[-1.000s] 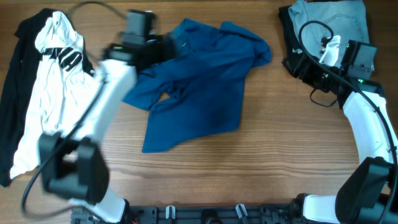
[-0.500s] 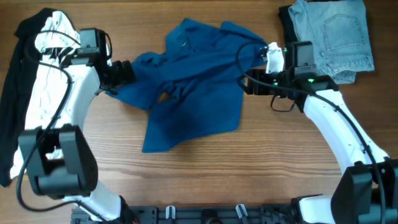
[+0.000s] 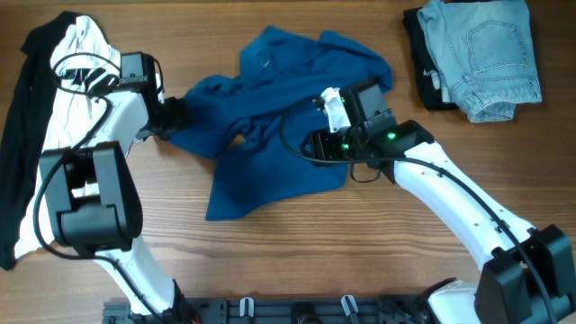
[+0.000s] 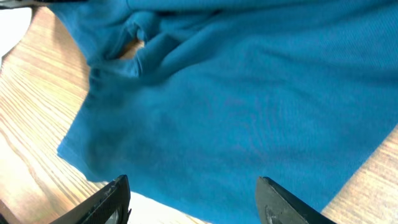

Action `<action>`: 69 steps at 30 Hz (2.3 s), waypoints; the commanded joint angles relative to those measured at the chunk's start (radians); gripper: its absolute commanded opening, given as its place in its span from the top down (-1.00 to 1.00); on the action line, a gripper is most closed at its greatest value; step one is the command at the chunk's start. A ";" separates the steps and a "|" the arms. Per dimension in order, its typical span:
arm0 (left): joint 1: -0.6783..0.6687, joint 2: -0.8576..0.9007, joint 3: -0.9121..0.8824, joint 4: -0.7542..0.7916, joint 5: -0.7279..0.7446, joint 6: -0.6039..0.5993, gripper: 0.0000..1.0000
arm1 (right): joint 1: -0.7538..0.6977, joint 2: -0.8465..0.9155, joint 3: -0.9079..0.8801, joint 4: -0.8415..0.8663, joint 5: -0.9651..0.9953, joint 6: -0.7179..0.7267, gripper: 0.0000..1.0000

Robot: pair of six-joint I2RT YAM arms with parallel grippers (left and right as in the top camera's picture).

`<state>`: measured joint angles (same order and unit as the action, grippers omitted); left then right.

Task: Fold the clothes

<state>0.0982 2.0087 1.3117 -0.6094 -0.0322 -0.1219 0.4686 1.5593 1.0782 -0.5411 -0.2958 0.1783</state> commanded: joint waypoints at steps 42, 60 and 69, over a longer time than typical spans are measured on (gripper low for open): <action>0.005 -0.692 0.052 -0.188 -0.063 -0.164 0.92 | -0.230 0.331 0.018 -0.122 0.258 0.167 0.92; -0.083 -0.664 0.049 -0.327 0.061 -0.212 0.92 | -0.472 0.252 0.579 -0.573 0.121 0.007 -1.00; -0.082 -0.571 0.048 -0.327 0.022 -0.212 0.92 | -0.472 0.116 0.349 -0.715 0.155 0.206 -0.99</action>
<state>0.0177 1.3987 1.3586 -0.9421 0.0124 -0.3214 -0.0063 1.7229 1.5341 -1.2575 -0.1562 0.2806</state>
